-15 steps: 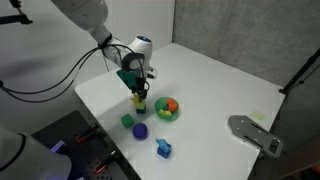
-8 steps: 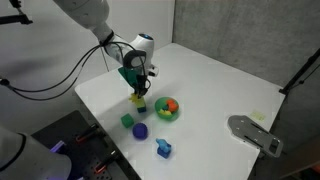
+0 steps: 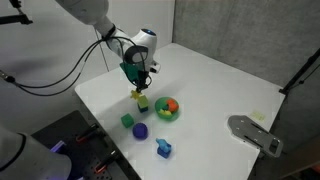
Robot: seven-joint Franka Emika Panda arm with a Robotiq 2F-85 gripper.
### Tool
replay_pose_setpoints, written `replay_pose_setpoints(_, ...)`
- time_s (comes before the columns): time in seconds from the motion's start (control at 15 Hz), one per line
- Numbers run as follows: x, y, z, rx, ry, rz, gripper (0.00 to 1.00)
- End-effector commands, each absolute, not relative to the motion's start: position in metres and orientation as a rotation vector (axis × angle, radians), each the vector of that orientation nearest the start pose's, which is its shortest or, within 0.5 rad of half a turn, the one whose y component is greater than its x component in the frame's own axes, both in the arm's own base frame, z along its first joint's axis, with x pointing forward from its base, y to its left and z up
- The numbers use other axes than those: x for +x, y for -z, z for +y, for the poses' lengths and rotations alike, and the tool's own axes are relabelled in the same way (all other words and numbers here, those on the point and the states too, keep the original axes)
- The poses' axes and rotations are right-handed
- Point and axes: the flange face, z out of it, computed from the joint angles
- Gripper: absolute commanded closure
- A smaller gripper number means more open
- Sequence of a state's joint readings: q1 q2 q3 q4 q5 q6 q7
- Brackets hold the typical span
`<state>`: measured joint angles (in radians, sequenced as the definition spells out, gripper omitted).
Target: Put the round yellow toy in the bowl
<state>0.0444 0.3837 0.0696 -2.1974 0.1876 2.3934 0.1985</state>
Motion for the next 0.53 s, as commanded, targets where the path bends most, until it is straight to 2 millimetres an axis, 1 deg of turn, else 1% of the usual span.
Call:
replay_pose_setpoints(0.0,0.539,-0.207,0.058,-2.968,-0.312,0.393,0.97)
replay_pose_setpoints(0.2,0.55,-0.211,0.048,-2.977,-0.276,0.438,0.96)
replay_pose_setpoints(0.47,0.571,-0.226,0.023,-2.98,-0.198,0.528,0.96)
